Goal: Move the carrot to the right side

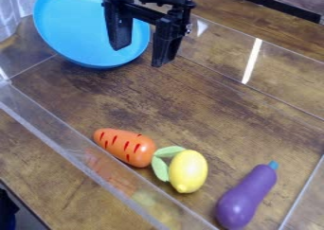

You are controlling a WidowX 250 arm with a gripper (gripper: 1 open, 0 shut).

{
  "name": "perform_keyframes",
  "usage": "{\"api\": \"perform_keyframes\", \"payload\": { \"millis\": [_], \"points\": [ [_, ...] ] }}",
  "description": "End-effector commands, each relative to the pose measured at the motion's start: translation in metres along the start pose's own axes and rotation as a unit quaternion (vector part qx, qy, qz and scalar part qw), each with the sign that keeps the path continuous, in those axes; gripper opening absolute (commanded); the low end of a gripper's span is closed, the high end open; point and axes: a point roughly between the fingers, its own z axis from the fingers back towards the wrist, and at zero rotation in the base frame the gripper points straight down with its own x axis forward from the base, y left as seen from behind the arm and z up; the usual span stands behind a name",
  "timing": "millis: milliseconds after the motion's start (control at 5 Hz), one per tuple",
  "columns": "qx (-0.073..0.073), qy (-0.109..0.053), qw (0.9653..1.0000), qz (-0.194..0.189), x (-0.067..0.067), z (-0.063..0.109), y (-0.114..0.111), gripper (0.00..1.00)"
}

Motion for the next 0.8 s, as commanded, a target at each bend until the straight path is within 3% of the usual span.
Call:
{"api": "perform_keyframes", "payload": {
  "millis": [0,200,600],
  "points": [
    [0.003,0.000,1.0000,-0.001,0.005,-0.004,0.003,1.00],
    [0.009,-0.003,1.0000,-0.002,0.011,-0.008,0.007,1.00],
    [0.014,-0.026,0.9995,0.009,0.011,0.016,0.013,1.00]
  ]
}}
